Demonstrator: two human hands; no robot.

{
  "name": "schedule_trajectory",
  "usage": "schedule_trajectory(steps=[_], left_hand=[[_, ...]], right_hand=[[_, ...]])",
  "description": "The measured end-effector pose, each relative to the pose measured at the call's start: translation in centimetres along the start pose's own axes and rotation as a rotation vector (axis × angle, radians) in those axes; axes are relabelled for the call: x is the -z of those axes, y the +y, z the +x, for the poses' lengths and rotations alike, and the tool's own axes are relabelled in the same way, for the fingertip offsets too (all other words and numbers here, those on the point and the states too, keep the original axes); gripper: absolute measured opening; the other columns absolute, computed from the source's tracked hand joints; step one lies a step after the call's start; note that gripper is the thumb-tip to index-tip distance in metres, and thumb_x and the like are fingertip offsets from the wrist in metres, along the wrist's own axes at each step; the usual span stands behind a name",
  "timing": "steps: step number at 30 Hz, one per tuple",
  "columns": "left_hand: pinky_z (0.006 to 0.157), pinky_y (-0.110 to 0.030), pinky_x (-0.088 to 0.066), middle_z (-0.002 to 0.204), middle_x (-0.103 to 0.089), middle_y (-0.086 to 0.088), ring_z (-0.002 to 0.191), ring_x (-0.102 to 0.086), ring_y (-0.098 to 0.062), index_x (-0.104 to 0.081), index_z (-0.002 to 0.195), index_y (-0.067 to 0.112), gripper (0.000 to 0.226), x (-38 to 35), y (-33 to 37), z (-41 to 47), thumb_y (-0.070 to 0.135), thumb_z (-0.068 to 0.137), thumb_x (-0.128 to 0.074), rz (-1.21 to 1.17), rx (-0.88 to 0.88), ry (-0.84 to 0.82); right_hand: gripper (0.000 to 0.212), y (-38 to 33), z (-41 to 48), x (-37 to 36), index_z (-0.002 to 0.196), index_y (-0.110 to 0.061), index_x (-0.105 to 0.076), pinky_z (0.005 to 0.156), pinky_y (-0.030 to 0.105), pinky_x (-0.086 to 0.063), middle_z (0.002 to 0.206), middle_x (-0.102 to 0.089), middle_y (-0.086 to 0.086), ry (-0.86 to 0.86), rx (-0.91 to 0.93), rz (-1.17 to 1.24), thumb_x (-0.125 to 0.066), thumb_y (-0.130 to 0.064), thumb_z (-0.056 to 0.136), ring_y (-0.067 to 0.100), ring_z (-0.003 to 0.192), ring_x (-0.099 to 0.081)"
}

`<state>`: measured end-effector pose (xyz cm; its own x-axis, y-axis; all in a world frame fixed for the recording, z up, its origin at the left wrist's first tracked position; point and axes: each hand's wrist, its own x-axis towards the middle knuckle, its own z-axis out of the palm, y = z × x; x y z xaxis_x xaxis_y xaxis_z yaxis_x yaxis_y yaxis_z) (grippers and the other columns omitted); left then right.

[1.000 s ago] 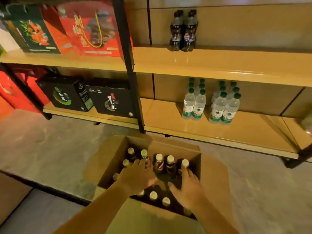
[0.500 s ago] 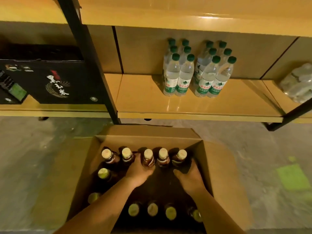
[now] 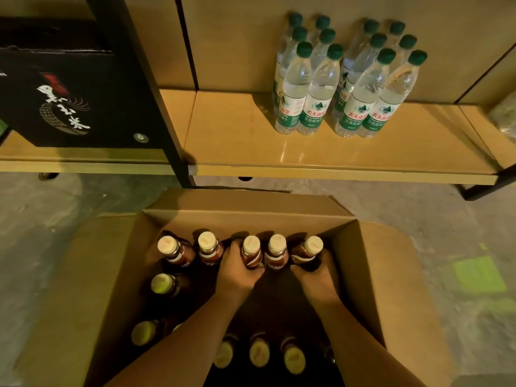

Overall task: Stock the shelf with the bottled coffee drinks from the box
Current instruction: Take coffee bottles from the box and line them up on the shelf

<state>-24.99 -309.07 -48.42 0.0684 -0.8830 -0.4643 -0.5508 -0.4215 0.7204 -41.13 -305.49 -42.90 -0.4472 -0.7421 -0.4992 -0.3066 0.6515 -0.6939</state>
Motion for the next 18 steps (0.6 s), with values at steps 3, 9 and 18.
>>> schedule_trajectory(steps=[3,9,18], left_hand=[[0.109,-0.037,-0.043,0.120,-0.065,0.002,0.121,-0.059,-0.019,-0.058,0.125,0.019,0.061,-0.5,-0.4,0.2,0.020,0.072,-0.088,-0.022,0.005,0.051],[0.094,-0.028,-0.046,0.104,-0.071,0.005,0.105,-0.066,-0.014,-0.066,0.110,0.019,0.041,-0.4,-0.8,0.2,0.021,0.075,-0.088,-0.105,-0.062,0.088],[0.088,-0.020,-0.048,0.102,-0.073,0.017,0.098,-0.064,0.004,-0.068,0.111,0.033,0.040,5.0,3.1,-3.6,0.033,0.076,-0.086,-0.075,-0.227,0.021]], right_hand=[[0.033,0.2,0.9,-0.5,0.111,-0.021,-0.054,0.111,0.045,-0.040,0.122,-0.062,0.007,0.004,0.003,0.034,-0.074,-0.010,0.088,0.026,0.119,-0.057],[0.031,0.6,1.4,-0.8,0.112,-0.024,-0.061,0.106,0.047,-0.047,0.106,-0.066,-0.004,0.070,0.074,0.069,-0.077,-0.017,0.086,0.017,0.104,-0.063],[0.044,-3.3,-3.4,3.4,0.121,-0.035,-0.058,0.107,0.039,-0.044,0.109,-0.063,-0.020,0.053,0.141,0.095,-0.077,-0.015,0.086,0.005,0.111,-0.056]])
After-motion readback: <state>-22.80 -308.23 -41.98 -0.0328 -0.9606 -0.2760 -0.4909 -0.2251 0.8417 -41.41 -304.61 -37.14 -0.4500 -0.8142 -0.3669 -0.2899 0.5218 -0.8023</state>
